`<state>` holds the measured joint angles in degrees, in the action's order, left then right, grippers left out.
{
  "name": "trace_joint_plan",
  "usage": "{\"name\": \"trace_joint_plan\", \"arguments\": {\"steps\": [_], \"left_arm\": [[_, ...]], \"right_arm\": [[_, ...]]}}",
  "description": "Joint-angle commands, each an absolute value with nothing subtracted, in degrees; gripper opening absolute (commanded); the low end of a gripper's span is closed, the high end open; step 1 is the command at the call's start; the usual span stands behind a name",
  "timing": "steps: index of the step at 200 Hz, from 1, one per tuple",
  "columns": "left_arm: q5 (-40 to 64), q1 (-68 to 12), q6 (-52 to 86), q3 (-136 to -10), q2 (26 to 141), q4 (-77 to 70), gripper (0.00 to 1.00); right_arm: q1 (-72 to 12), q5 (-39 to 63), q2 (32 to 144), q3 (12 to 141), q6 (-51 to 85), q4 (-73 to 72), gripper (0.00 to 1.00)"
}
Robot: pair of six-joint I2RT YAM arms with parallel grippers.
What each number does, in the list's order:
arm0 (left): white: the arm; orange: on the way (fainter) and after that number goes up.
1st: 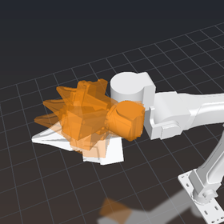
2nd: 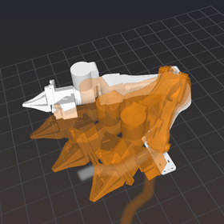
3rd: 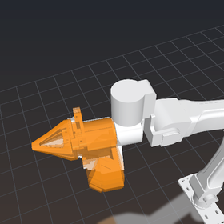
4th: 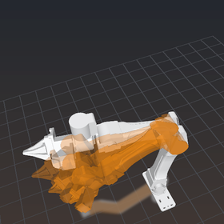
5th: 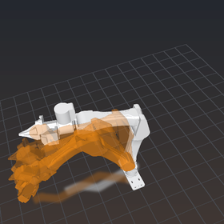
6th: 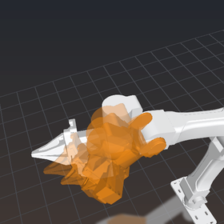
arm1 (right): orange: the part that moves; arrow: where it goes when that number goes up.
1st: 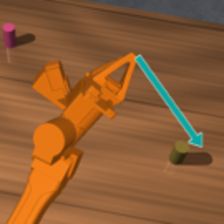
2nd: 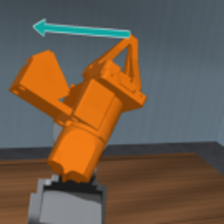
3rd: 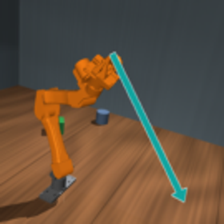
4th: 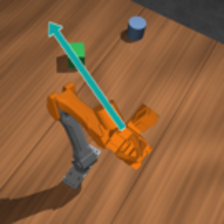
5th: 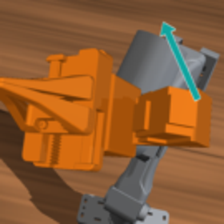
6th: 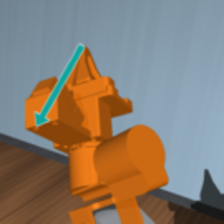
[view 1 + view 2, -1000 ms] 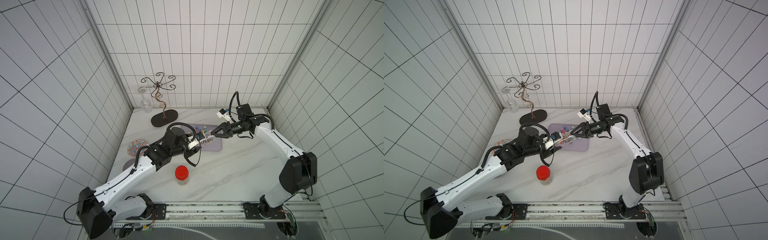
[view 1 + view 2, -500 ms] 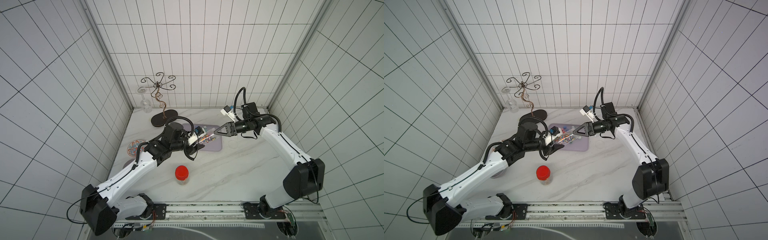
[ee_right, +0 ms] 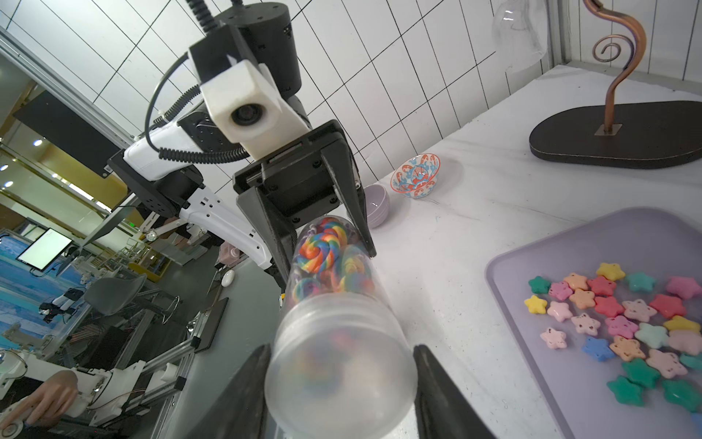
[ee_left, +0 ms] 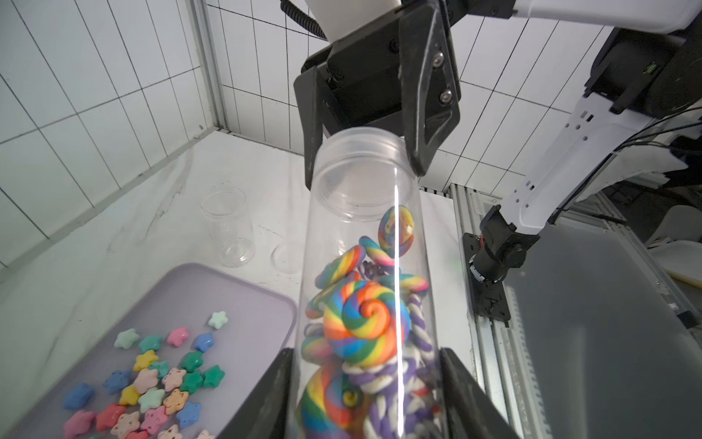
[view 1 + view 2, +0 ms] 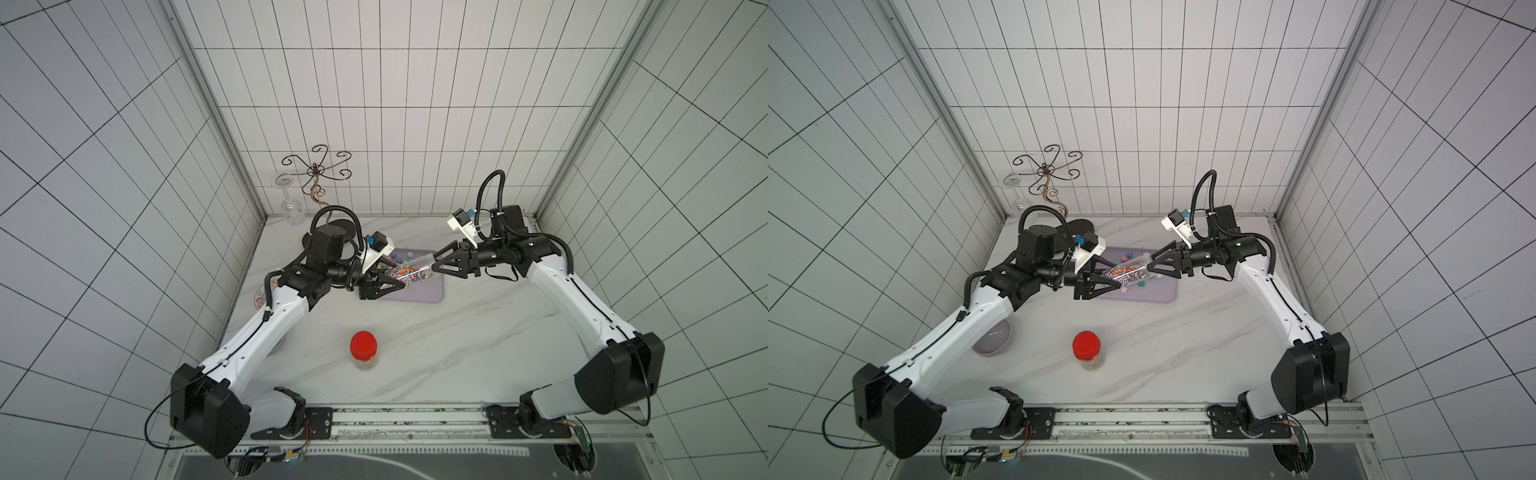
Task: Pour the candies out of the jar
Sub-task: Unscrew the lid from the jar.
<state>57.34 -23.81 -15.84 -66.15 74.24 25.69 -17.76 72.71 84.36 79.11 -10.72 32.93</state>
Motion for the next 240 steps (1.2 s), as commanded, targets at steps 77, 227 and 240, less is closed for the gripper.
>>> {"name": "trace_joint_plan", "arguments": {"steps": [77, 227, 240], "left_arm": [[60.24, -22.85, -15.52, -66.21, 74.18, 22.47, 0.33], [42.95, -27.01, -19.78, -61.42, 65.62, 23.31, 0.32], [37.12, -29.48, -20.99, -59.97, 64.05, 22.64, 0.32]], "right_arm": [[-19.27, 80.15, 81.3, 74.3, -8.73, 24.63, 0.54], [-12.21, 68.47, 80.13, 76.73, 28.93, 13.93, 0.87], [-11.69, 70.04, 81.16, 76.49, 32.16, 14.22, 0.87]]}}
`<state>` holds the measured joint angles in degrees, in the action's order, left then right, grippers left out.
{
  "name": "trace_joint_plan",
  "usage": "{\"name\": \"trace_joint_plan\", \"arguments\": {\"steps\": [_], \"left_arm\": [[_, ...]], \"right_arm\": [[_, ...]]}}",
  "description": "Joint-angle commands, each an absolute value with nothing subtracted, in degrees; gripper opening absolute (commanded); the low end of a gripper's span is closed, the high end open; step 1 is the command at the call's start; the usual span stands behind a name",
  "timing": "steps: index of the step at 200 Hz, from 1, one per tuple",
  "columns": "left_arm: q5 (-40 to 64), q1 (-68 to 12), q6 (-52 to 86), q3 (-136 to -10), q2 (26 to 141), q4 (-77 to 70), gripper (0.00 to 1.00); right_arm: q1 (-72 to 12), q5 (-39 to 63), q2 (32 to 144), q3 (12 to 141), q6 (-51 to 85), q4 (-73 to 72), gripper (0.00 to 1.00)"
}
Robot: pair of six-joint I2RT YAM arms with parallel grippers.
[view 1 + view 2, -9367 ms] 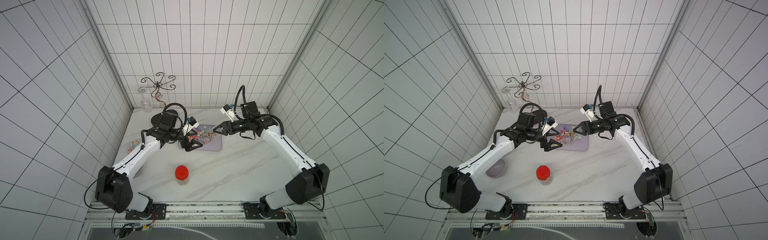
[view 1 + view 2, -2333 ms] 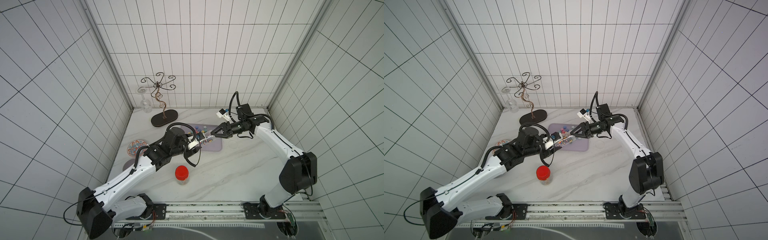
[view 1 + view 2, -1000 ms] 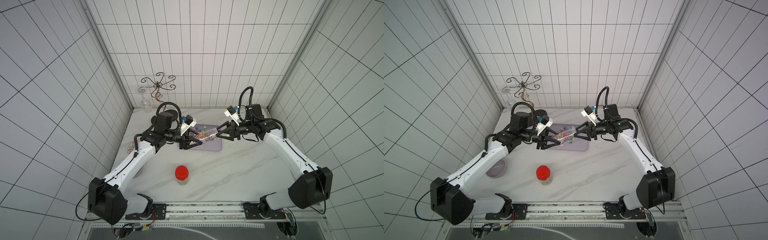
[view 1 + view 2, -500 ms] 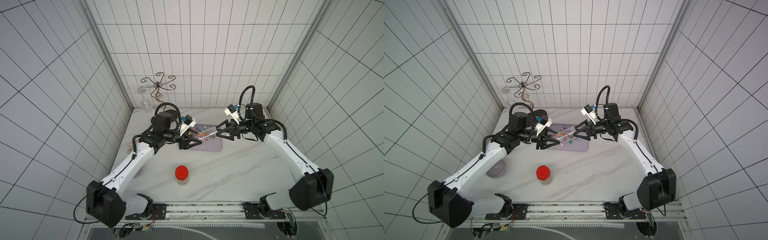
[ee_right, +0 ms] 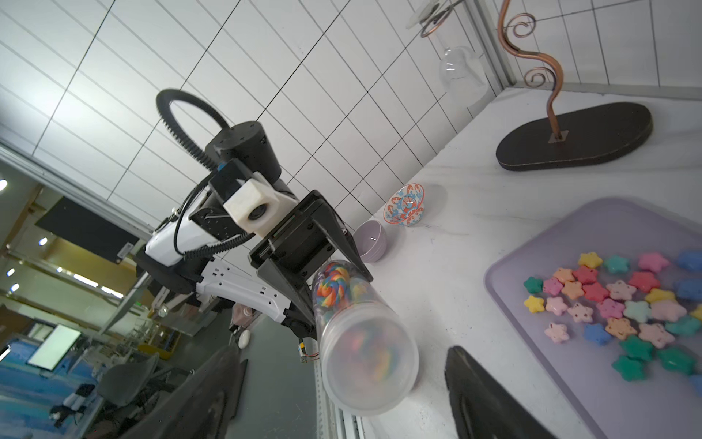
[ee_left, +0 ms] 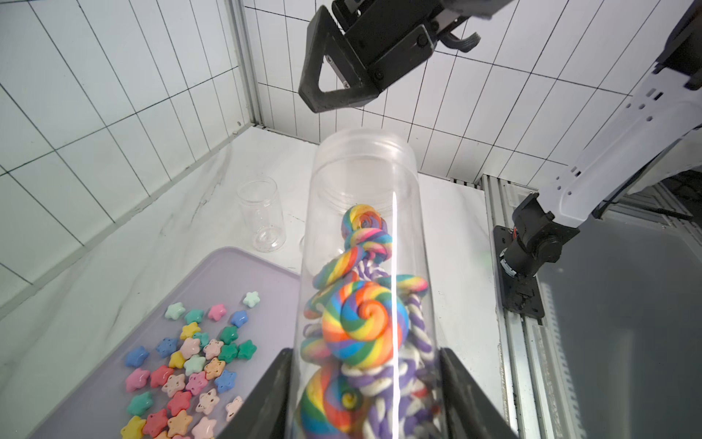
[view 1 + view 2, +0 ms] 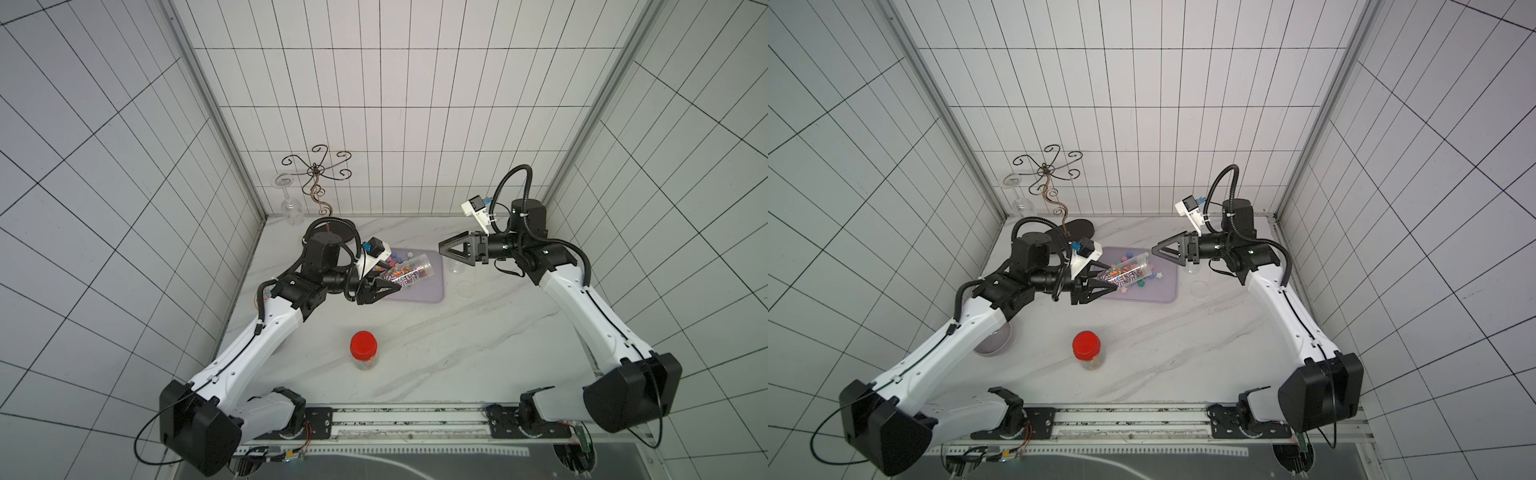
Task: Pour the candies out of the jar
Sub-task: Unscrew the lid from the jar.
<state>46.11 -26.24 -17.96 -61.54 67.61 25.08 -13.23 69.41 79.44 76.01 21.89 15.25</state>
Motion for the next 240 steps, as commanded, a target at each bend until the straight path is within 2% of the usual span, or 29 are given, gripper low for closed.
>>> {"name": "trace_joint_plan", "arguments": {"steps": [1, 27, 46, 131, 240], "left_arm": [[36.58, -29.68, -21.13, -59.82, 63.97, 22.57, 0.32], [23.77, -35.16, -24.22, -56.95, 62.1, 21.8, 0.31], [19.08, -37.03, -25.19, -56.19, 61.79, 21.47, 0.3], [17.58, -37.44, -24.96, -55.99, 61.79, 20.52, 0.29], [19.58, -37.44, -24.02, -56.14, 61.7, 19.78, 0.29]], "right_arm": [[-11.69, 70.17, 81.23, 76.48, 32.3, 14.27, 0.87], [-11.78, 71.04, 81.5, 75.64, 34.57, 15.93, 0.87], [-12.25, 70.58, 81.38, 73.96, 34.31, 17.32, 0.87], [-15.33, 70.85, 81.12, 66.63, 29.98, 23.42, 0.86], [-18.9, 71.19, 84.76, 66.62, 31.89, 17.84, 0.83]]}}
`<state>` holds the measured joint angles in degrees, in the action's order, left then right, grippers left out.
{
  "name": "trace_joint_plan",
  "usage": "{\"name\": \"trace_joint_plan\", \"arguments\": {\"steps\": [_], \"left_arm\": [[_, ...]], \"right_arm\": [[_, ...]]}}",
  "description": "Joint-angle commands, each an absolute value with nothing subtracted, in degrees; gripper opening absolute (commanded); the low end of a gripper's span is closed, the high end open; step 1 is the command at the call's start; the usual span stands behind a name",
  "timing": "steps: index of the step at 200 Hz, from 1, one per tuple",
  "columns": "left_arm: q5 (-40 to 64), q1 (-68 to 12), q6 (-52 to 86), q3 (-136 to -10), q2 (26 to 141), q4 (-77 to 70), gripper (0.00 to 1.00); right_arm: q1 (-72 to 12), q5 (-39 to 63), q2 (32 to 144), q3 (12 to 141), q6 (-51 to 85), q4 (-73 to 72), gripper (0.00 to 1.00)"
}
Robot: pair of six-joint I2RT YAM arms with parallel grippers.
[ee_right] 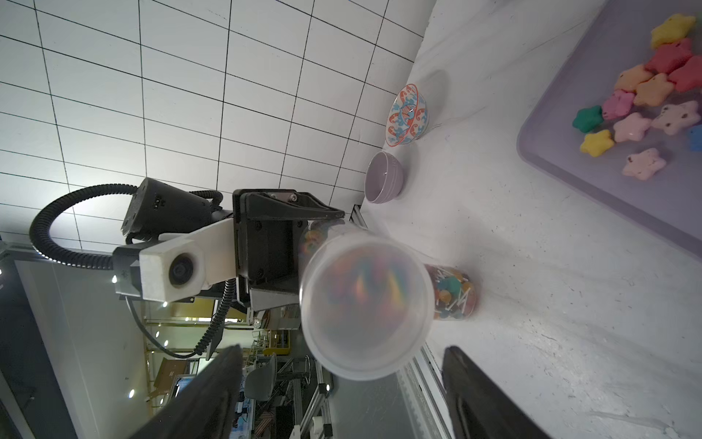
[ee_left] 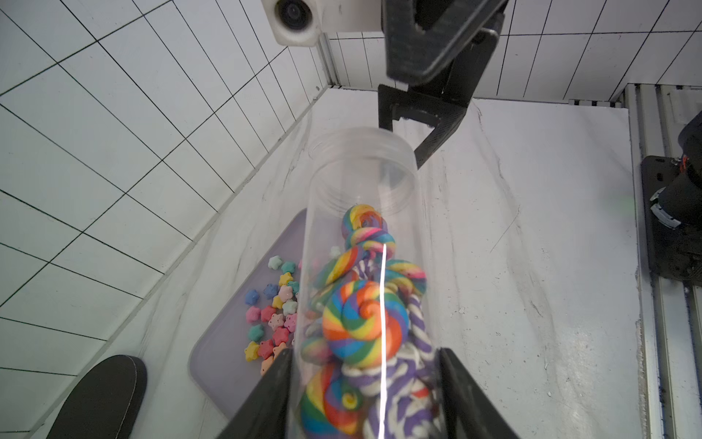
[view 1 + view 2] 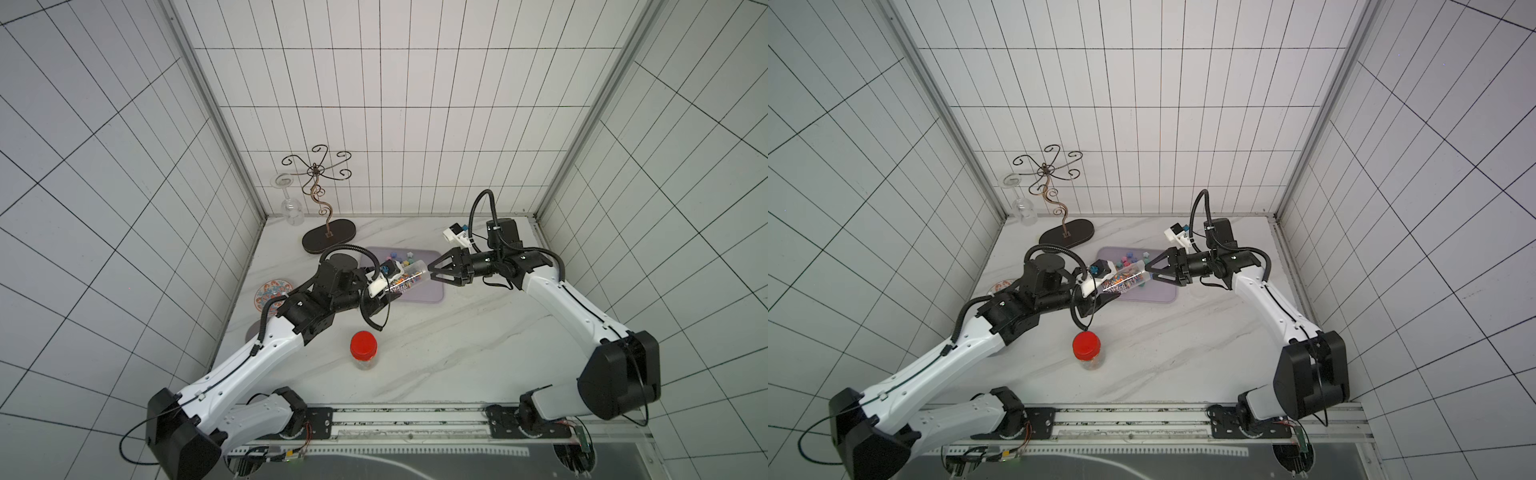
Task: Pour the candies out of the jar
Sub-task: Unscrew the lid from the jar.
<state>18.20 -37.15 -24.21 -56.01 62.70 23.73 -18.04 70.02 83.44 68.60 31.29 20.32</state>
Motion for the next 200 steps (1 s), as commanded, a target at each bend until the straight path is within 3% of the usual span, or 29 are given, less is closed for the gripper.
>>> {"name": "trace_joint_plan", "arguments": {"steps": [1, 35, 100, 161, 200], "left_arm": [[19.59, -37.44, -24.01, -56.11, 61.66, 19.73, 0.29], [20.52, -37.44, -23.57, -56.07, 61.59, 19.43, 0.29], [21.09, -37.44, -23.38, -56.24, 61.96, 19.51, 0.29], [20.84, -37.44, -23.38, -56.16, 62.09, 19.6, 0.29], [21.01, -37.44, -22.86, -56.08, 62.14, 19.17, 0.29]], "right_arm": [[-18.94, 71.19, 84.83, 66.62, 31.9, 17.84, 0.83], [-19.46, 71.87, 85.69, 66.8, 33.07, 14.68, 0.82], [-19.53, 72.62, 85.52, 67.33, 34.4, 10.88, 0.71], [-19.59, 73.3, 85.34, 67.08, 35.23, 9.5, 0.52], [-19.55, 73.02, 85.08, 66.98, 34.89, 9.27, 0.45]]}}
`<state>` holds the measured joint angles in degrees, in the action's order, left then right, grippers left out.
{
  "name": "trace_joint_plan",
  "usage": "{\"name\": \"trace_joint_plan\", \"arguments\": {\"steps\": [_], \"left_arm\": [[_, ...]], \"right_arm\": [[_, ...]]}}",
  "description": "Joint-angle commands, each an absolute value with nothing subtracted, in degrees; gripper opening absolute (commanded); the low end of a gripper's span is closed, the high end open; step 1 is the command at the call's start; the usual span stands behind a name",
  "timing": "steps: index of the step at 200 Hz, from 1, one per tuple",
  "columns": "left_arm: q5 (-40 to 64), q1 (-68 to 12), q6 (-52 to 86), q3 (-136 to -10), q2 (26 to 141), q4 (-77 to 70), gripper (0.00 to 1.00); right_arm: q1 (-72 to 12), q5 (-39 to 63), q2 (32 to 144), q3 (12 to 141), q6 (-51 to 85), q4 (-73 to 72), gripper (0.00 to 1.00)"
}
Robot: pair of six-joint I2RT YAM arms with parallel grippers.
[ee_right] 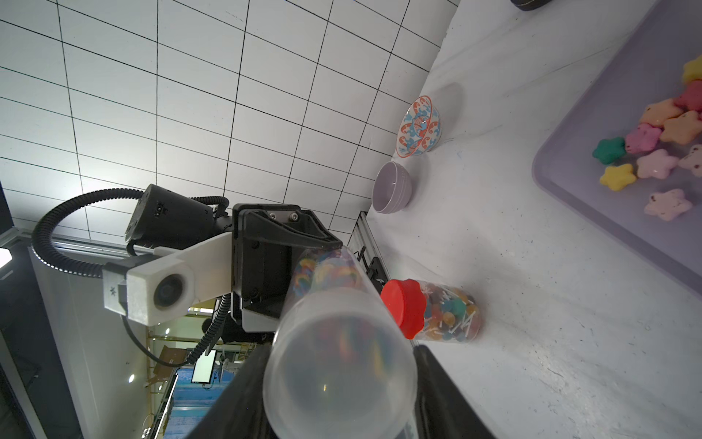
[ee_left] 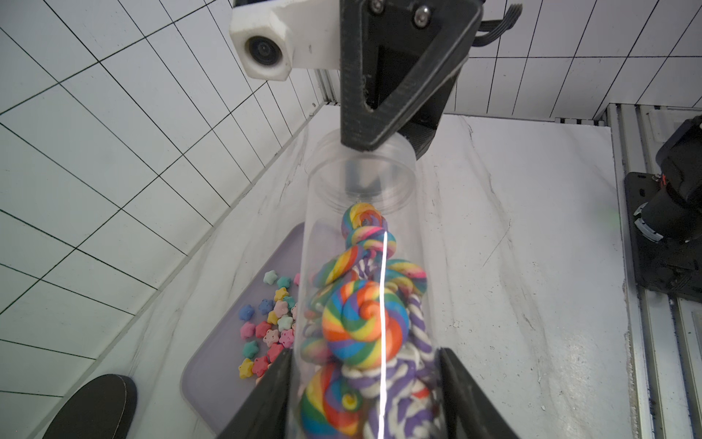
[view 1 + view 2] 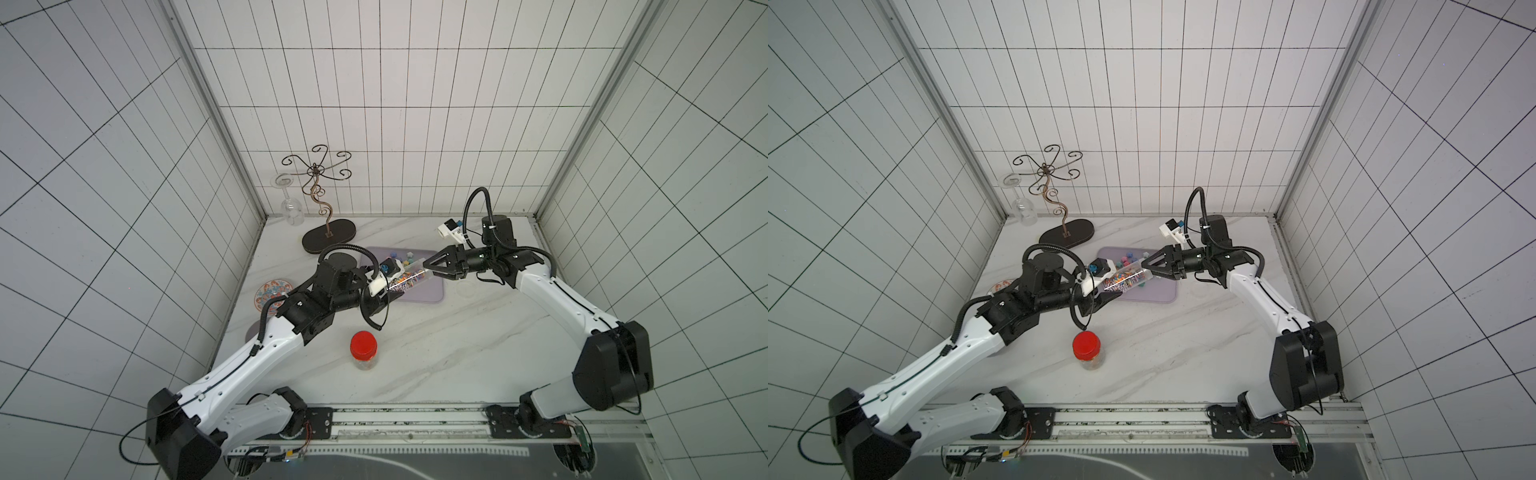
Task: Pour the candies out of the jar
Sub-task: Unscrew the lid from the jar.
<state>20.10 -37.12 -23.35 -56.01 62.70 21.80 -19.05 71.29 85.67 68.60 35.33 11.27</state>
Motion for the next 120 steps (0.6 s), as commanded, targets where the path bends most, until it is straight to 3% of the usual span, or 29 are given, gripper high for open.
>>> {"name": "trace_joint_plan", "arguments": {"steps": [1, 49, 120], "left_arm": [[21.01, -37.44, -22.81, -56.08, 62.14, 19.16, 0.29], [24.38, -37.12, -20.83, -56.97, 63.34, 17.75, 0.29], [40.06, -32.27, -15.66, -61.87, 67.57, 16.72, 0.29]], "right_arm": [[-19.53, 73.03, 85.08, 66.98, 34.85, 9.25, 0.45], [-19.43, 70.44, 83.87, 66.8, 31.71, 9.4, 0.38], [-18.49, 71.56, 82.12, 66.21, 22.21, 9.51, 0.32]]}}
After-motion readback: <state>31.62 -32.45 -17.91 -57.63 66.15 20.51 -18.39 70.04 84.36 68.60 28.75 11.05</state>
